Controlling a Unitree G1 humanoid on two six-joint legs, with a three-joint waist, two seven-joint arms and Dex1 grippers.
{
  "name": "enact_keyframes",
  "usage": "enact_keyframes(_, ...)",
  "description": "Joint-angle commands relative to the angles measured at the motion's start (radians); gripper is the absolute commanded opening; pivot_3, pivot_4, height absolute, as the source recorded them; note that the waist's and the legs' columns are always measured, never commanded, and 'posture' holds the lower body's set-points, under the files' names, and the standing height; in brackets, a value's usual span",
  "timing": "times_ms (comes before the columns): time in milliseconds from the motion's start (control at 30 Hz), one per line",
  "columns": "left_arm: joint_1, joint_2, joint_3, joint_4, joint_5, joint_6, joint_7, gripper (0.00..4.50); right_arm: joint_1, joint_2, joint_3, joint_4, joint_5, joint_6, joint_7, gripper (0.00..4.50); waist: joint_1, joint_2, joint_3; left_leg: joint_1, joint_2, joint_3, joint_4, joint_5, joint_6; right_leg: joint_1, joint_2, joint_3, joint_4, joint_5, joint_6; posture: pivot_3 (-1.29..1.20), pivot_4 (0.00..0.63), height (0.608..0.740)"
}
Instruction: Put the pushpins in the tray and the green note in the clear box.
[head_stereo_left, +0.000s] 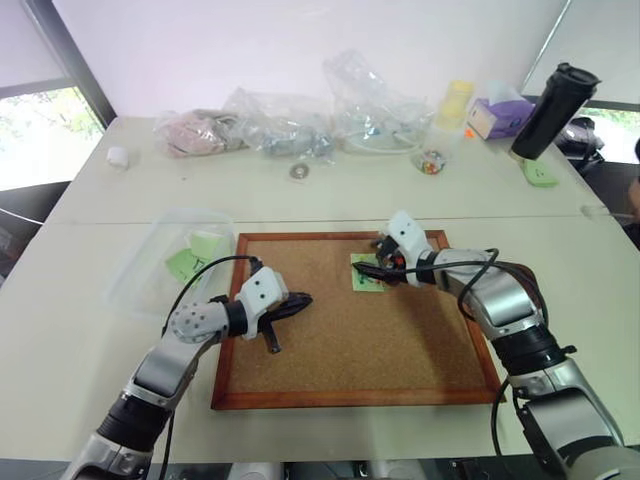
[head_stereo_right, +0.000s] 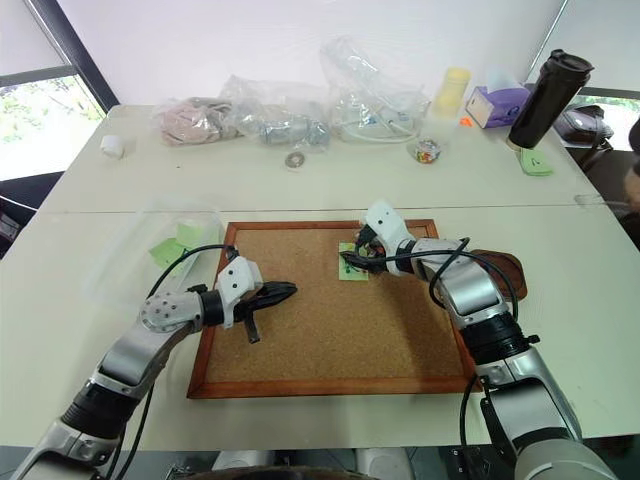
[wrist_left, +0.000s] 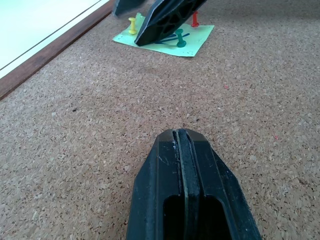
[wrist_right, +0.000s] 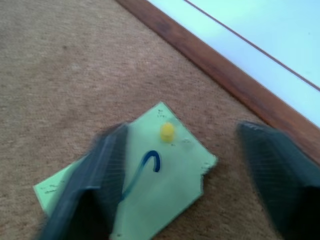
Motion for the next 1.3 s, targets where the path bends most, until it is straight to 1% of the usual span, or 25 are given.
enact_keyframes(33, 0.043, 0.017, -0.019, 0.025, 0.030, 0.041, -0.004, 0.00, -0.013, 0.008, 0.005, 0.011, -0.027, -0.017, 0.020, 1.10, 0.000, 0.000, 0.000, 0.000, 0.000, 0.000, 0.000, 0.000, 0.000, 0.000, 0.000, 0.000, 0.000, 0.000, 0.000, 0.00, 0.150, 0.740)
enact_keyframes(100, 0.046, 0.019, -0.016, 0.021, 0.029, 0.043, 0.000, 0.00, -0.013, 0.015, 0.001, 0.006, -0.029, -0.015, 0.021, 0.12, -0.001, 0.000, 0.000, 0.000, 0.000, 0.000, 0.000, 0.000, 0.000, 0.000, 0.000, 0.000, 0.000, 0.000, 0.000, 0.00, 0.150, 0.740)
enact_keyframes(133, 0.048, 0.019, -0.015, 0.020, 0.029, 0.044, 0.000, 0.00, -0.012, 0.017, -0.002, 0.001, -0.028, -0.013, 0.023, 0.04, -0.002, 0.000, -0.001, 0.000, 0.000, 0.000, 0.000, 0.000, 0.000, 0.000, 0.000, 0.000, 0.000, 0.000, 0.000, 0.00, 0.150, 0.740)
enact_keyframes(267, 0.052, 0.022, -0.015, 0.016, 0.027, 0.052, -0.001, 0.00, -0.003, 0.013, -0.015, -0.041, -0.021, 0.000, 0.035, 0.04, -0.003, 0.000, -0.001, 0.000, 0.000, 0.000, 0.000, 0.000, 0.000, 0.000, 0.000, 0.000, 0.001, 0.000, 0.000, 0.00, 0.150, 0.740)
enact_keyframes(433, 0.053, 0.022, -0.027, 0.014, 0.025, 0.068, -0.014, 0.00, -0.009, 0.010, -0.079, -0.105, 0.019, 0.047, 0.019, 0.04, 0.000, 0.000, -0.001, -0.001, 0.000, 0.000, 0.000, 0.000, 0.000, -0.001, -0.001, 0.000, 0.001, 0.000, 0.000, 0.00, 0.150, 0.740)
enact_keyframes(600, 0.056, 0.027, -0.037, 0.014, 0.026, 0.072, -0.026, 0.00, -0.008, -0.054, -0.225, -0.257, 0.102, 0.169, 0.001, 0.04, 0.002, 0.000, -0.001, -0.002, 0.000, 0.000, 0.000, 0.000, 0.000, -0.002, -0.001, 0.000, 0.001, 0.000, 0.000, 0.00, 0.150, 0.740)
enact_keyframes(733, 0.058, 0.030, -0.040, 0.019, 0.028, 0.069, -0.030, 0.00, 0.026, -0.096, -0.310, -0.343, 0.149, 0.249, -0.016, 0.04, 0.001, 0.000, -0.001, -0.001, 0.000, 0.000, -0.001, 0.000, 0.000, -0.002, -0.001, 0.000, 0.001, 0.000, 0.000, 0.00, 0.150, 0.740)
enact_keyframes(800, 0.060, 0.030, -0.039, 0.018, 0.024, 0.070, -0.032, 0.00, 0.061, -0.120, -0.386, -0.396, 0.180, 0.297, -0.031, 0.04, 0.001, 0.000, -0.001, -0.001, 0.000, 0.000, -0.001, 0.000, 0.000, -0.002, -0.001, 0.000, 0.001, 0.000, 0.000, 0.00, 0.150, 0.740)
enact_keyframes(867, 0.061, 0.029, -0.042, 0.023, 0.025, 0.066, -0.033, 0.00, 0.134, -0.161, -0.512, -0.438, 0.205, 0.346, -0.046, 0.04, 0.005, 0.000, -0.001, -0.001, 0.000, 0.000, -0.001, 0.000, 0.000, -0.002, -0.001, 0.000, 0.001, 0.000, 0.000, 0.00, 0.150, 0.740)
enact_keyframes(900, 0.061, 0.027, -0.044, 0.026, 0.026, 0.064, -0.033, 0.00, 0.182, -0.186, -0.569, -0.442, 0.205, 0.353, -0.048, 0.04, 0.007, 0.000, -0.001, -0.001, 0.000, 0.000, -0.001, 0.000, 0.000, -0.002, -0.001, 0.000, 0.001, 0.000, 0.000, 0.00, 0.150, 0.740)
enact_keyframes(1000, 0.062, 0.020, -0.050, 0.035, 0.028, 0.058, -0.038, 0.00, 0.320, -0.248, -0.670, -0.407, 0.177, 0.332, -0.053, 0.04, 0.010, 0.000, -0.002, -0.001, 0.000, 0.000, -0.001, -0.001, 0.001, 0.000, -0.002, 0.000, -0.002, 0.000, 0.000, 0.00, 0.150, 0.740)
enact_keyframes(1100, 0.060, 0.011, -0.058, 0.046, 0.033, 0.050, -0.042, 0.00, 0.419, -0.279, -0.716, -0.340, 0.156, 0.279, -0.048, 0.04, 0.005, 0.002, -0.004, 0.001, 0.000, 0.000, -0.002, -0.001, 0.001, 0.003, -0.002, 0.000, -0.004, 0.000, 0.000, 0.00, 0.150, 0.740)
enact_keyframes(1200, 0.054, 0.005, -0.061, 0.056, 0.036, 0.045, -0.042, 0.00, 0.457, -0.279, -0.725, -0.290, 0.159, 0.248, -0.045, 0.04, 0.001, 0.010, -0.009, 0.004, 0.000, 0.002, -0.002, -0.001, 0.002, 0.006, -0.001, 0.001, -0.005, 0.000, 0.000, 0.00, 0.150, 0.740)
enact_keyframes(1300, 0.048, 0.000, -0.061, 0.067, 0.038, 0.039, -0.042, 0.00, 0.487, -0.274, -0.711, -0.252, 0.155, 0.220, -0.045, 0.04, 0.006, 0.014, -0.011, 0.005, 0.000, 0.002, -0.002, -0.001, 0.002, 0.006, -0.001, 0.002, -0.005, 0.000, 0.000, 0.00, 0.150, 0.740)
